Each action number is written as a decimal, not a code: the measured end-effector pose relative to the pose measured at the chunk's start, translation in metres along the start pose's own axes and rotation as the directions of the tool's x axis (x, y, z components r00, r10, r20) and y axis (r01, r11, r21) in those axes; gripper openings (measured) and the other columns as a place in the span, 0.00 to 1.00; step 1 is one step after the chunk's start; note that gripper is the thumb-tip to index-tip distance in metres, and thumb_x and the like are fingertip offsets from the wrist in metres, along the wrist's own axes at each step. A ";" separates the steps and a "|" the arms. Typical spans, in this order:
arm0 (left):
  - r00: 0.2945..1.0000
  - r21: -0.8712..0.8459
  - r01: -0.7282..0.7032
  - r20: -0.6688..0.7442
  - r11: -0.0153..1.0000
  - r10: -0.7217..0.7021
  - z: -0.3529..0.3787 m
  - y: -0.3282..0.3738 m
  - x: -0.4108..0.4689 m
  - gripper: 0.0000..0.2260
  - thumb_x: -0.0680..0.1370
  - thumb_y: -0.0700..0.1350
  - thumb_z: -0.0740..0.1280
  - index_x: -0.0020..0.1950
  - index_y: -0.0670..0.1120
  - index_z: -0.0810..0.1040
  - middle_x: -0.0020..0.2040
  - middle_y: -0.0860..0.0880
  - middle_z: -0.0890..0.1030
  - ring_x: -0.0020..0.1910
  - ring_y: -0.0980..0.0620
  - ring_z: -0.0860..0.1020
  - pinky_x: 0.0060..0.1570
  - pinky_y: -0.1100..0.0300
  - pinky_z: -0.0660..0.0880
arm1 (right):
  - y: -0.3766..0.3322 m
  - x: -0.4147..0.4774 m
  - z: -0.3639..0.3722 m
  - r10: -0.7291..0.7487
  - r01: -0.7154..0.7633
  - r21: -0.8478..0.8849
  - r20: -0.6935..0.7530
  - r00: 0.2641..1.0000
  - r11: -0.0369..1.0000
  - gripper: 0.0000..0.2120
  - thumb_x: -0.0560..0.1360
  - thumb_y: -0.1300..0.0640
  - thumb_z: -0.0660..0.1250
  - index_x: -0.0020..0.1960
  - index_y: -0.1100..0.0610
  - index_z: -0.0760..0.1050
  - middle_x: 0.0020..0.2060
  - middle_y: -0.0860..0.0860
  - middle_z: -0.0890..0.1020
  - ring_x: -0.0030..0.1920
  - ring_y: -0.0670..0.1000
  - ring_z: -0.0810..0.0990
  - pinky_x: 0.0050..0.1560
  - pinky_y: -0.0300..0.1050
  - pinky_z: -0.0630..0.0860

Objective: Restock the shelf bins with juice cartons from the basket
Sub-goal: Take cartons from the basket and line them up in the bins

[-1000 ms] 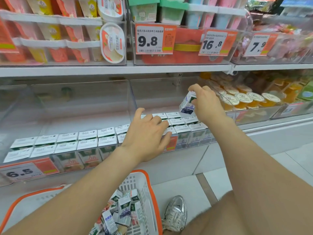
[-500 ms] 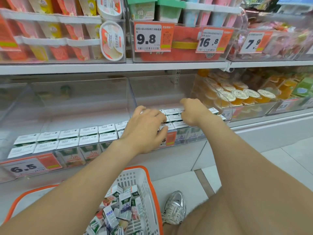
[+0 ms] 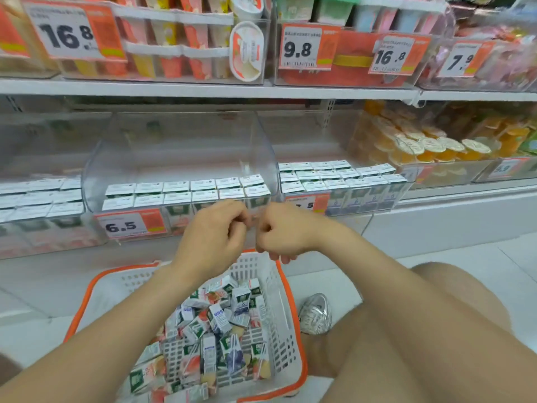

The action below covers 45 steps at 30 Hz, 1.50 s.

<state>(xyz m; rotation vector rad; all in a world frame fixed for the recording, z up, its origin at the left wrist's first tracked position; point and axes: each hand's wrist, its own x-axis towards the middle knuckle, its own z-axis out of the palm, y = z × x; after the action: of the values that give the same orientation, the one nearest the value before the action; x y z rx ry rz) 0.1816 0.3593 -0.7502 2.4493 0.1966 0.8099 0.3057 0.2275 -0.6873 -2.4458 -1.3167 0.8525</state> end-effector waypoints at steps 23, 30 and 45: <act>0.192 0.468 0.429 0.788 0.772 -0.585 0.099 -0.187 -0.219 0.04 0.80 0.47 0.68 0.48 0.49 0.81 0.50 0.49 0.83 0.47 0.49 0.80 0.54 0.52 0.80 | 0.086 0.129 0.278 0.215 -0.146 -0.206 0.369 0.904 0.968 0.11 0.84 0.55 0.62 0.44 0.57 0.74 0.40 0.52 0.75 0.46 0.58 0.77 0.47 0.49 0.75; 0.035 0.547 0.354 0.803 0.759 -0.595 0.100 -0.176 -0.232 0.22 0.67 0.61 0.81 0.38 0.50 0.73 0.36 0.52 0.76 0.36 0.51 0.75 0.40 0.55 0.73 | 0.082 0.126 0.336 0.277 -0.223 -0.208 0.283 0.918 0.952 0.24 0.77 0.41 0.72 0.62 0.58 0.73 0.48 0.52 0.78 0.49 0.55 0.80 0.48 0.50 0.79; 0.091 0.317 0.797 0.778 0.514 -0.622 0.047 -0.180 -0.196 0.13 0.74 0.57 0.70 0.47 0.47 0.80 0.47 0.48 0.75 0.45 0.50 0.74 0.47 0.55 0.72 | 0.067 0.111 0.263 0.300 -0.517 0.385 0.498 0.814 0.764 0.21 0.78 0.58 0.62 0.69 0.56 0.63 0.64 0.58 0.74 0.53 0.52 0.74 0.49 0.55 0.81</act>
<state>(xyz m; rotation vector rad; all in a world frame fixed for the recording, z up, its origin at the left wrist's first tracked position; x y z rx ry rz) 0.0570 0.4308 -0.9790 1.8357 0.8292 -0.8160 0.2428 0.2638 -0.9711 -2.2037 -0.4956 1.6635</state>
